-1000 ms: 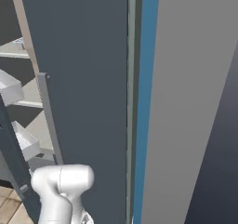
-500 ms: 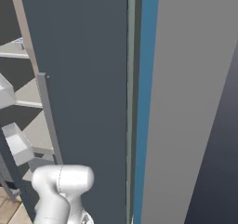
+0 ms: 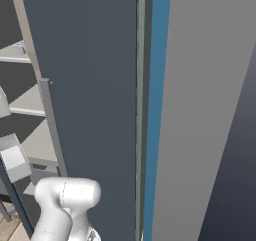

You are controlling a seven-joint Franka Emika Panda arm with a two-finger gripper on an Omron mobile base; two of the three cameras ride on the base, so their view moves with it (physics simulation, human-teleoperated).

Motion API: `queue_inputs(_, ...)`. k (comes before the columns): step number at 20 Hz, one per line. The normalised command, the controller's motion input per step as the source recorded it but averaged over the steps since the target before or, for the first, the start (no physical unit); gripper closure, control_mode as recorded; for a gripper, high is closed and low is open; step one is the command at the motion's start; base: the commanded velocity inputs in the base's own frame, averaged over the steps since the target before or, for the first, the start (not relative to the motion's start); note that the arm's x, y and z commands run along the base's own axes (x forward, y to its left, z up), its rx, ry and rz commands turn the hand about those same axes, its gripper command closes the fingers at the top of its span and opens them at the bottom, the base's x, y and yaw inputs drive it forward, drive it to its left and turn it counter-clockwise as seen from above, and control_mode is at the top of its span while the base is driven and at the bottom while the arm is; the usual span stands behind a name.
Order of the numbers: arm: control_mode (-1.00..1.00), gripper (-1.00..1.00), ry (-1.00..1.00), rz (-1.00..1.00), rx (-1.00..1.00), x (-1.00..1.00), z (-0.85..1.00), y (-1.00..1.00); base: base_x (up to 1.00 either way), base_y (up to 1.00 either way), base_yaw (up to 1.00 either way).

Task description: Open the freezer door, pick up the ice cube tray from the freezer, and place it on the dining counter.

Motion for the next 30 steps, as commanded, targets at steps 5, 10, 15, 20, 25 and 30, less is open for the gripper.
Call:
queue_inputs(5,-1.00,-1.00,0.00,0.00,0.00,-0.01,0.00,0.00,0.00,0.00,0.00)
queue_inputs(10,-1.00,-1.00,0.00,0.00,0.00,-0.06,0.00,0.00,0.00,0.00,0.00)
queue_inputs(15,-1.00,-1.00,0.00,0.00,0.00,-0.71,0.18,0.00,0.00,0.00,0.00)
queue_inputs(20,-1.00,-1.00,0.00,0.01,0.00,-0.92,0.50,0.02,0.00,0.00,0.00)
queue_inputs(25,-1.00,-1.00,-0.01,0.07,0.00,-0.28,0.35,0.24,0.00,0.00,0.00)
queue_inputs(30,-1.00,-1.00,0.00,0.11,0.00,0.02,0.06,0.35,0.00,0.00,0.00)
